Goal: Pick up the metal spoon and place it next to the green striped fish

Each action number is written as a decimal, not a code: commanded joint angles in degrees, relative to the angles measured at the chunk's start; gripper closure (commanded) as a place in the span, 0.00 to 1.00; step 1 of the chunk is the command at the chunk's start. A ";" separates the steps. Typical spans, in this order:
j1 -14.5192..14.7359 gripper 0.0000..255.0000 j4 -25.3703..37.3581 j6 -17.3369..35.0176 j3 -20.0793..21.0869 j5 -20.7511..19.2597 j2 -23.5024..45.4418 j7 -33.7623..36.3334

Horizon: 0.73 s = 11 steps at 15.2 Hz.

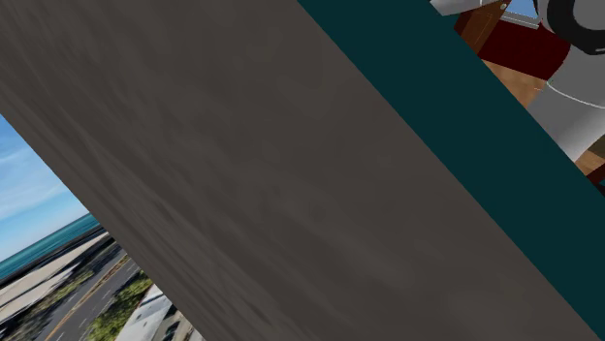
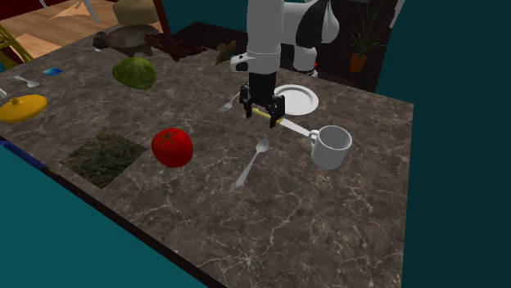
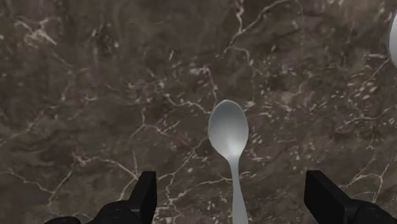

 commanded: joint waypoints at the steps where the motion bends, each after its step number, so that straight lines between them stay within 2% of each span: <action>1: 0.44 0.00 3.49 1.50 0.15 -1.43 4.56 1.85; 7: 2.63 0.00 16.18 2.77 -0.58 -5.32 17.41 6.62; 11: 2.97 0.00 16.48 4.77 -0.80 -5.73 19.73 6.87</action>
